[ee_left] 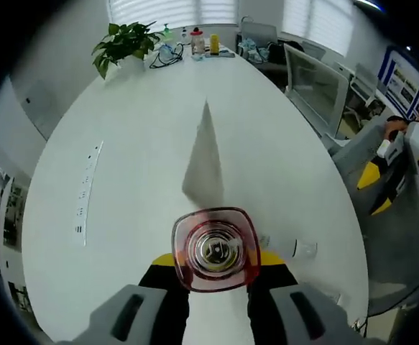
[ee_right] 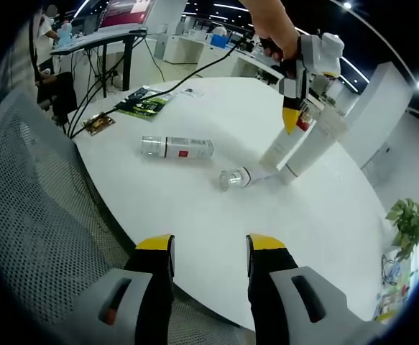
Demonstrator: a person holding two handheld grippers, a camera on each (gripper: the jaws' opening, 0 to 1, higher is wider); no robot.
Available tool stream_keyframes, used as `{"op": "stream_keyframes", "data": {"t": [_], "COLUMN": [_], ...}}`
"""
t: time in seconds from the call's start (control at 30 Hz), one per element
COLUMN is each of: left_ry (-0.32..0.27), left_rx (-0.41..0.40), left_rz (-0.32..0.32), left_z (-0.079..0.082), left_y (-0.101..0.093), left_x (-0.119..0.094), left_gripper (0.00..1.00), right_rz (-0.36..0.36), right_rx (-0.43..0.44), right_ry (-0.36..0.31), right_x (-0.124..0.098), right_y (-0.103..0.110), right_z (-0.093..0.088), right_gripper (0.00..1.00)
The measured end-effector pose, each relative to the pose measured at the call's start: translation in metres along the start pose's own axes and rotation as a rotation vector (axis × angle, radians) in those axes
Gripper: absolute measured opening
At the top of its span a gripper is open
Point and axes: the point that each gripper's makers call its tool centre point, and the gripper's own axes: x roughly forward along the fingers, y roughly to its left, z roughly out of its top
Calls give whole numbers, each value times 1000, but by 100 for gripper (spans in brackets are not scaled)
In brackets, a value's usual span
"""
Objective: Arrange the skincare products in the storage area until every visible bottle or jar stands upright without overlapping.
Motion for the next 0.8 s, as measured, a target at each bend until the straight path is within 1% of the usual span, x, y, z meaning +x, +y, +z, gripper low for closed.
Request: {"op": "stream_keyframes", "data": {"t": [0.2,0.43,0.5,0.53,0.63,0.7,0.73,0.8], "left_ry": [9,19,32,30,49,51,49,27], "left_rx": [7,-8,-23,-28,-69,-90,-98,-129], "left_rz": [-1,2,3,5,1,4,10,35], "left_z": [-2,-1,-4,-5,-11,-14,-14,-14], "left_y": [0,1,0,3,3,4,4,5], "left_x": [5,7,7,10,14,16,16,12], "left_gripper": [30,30,30,30,34,36,36,37], "right_rz": [-3,-9,-9,-10,-11,-13,-15,-14], "right_rx": [0,2,1,1,1,2,2,2], "right_ry": [1,-1,-2,-3,-3,-5,-7,-5], "right_x": [0,0,0,0,0,-1,-1,0], "right_y": [-1,-2,-2,-2,-2,-3,-3,-3], "right_z": [0,0,1,1,1,1,1,1], "right_gripper": [38,38,38,38,38,38,38,38]}}
